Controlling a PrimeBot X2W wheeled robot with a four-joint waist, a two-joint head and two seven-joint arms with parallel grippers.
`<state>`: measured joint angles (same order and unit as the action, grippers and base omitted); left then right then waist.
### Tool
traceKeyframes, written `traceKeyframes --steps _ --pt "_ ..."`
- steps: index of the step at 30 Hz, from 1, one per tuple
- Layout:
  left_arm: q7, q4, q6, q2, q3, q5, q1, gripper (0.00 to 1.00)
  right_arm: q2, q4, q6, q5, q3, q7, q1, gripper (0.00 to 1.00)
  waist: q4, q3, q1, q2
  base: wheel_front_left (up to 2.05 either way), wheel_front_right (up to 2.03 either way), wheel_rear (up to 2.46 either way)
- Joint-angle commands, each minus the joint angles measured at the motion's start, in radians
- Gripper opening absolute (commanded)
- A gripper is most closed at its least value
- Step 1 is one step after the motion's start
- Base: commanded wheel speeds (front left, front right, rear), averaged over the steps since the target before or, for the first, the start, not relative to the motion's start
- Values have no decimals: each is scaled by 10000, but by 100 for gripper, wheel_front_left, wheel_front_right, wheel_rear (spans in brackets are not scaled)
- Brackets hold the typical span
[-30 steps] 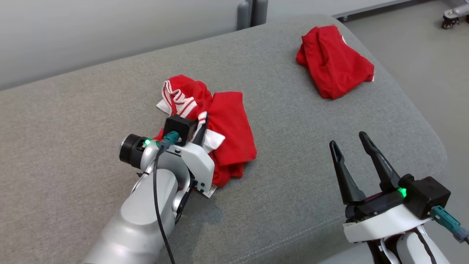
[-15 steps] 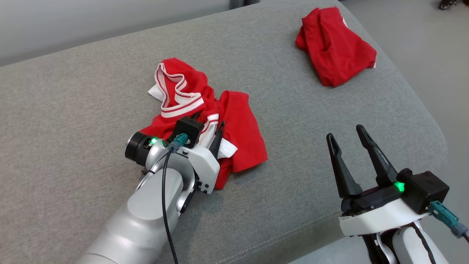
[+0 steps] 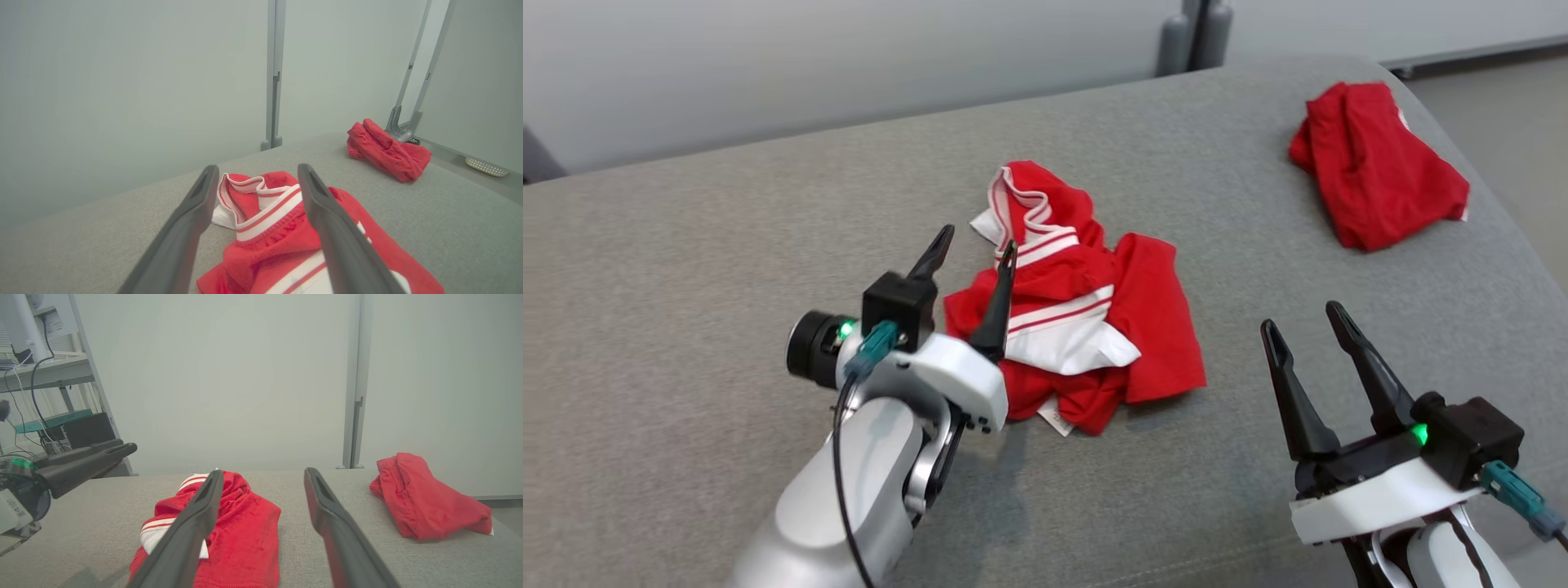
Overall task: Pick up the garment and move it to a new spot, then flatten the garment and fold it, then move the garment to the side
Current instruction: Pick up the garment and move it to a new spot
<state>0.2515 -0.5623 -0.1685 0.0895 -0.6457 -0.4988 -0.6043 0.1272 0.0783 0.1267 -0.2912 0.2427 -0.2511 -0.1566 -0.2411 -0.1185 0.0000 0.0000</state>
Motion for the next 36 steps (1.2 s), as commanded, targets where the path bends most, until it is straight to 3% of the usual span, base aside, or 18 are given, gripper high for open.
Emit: traceKeyframes --steps 1,8,17,25,31,36 --pt "101 671 -42 205 552 98 179 100 70 -216 40 -1 198 -107 63 100 451 355 0 0 0 0 0" --pt "102 2319 -47 266 1739 619 2223 100 74 -149 40 -48 128 -107 501 100 1249 903 0 0 0 0 0" --pt "102 2938 292 210 2582 1065 3801 100 102 -223 40 -60 -378 -107 1221 100 2027 1437 0 0 0 0 0" --pt "102 4045 155 142 3763 1952 5332 100 22 -284 40 -24 -1091 -107 1919 100 2152 1827 0 0 0 0 0" --pt "103 4891 596 -52 4343 2318 6342 100 -40 -303 40 34 -1421 -107 2230 100 2204 1995 0 0 0 0 0" --pt "103 5035 675 -205 4801 2573 6972 100 -53 -242 40 43 -1563 -107 2432 100 2288 2090 0 0 0 0 0"
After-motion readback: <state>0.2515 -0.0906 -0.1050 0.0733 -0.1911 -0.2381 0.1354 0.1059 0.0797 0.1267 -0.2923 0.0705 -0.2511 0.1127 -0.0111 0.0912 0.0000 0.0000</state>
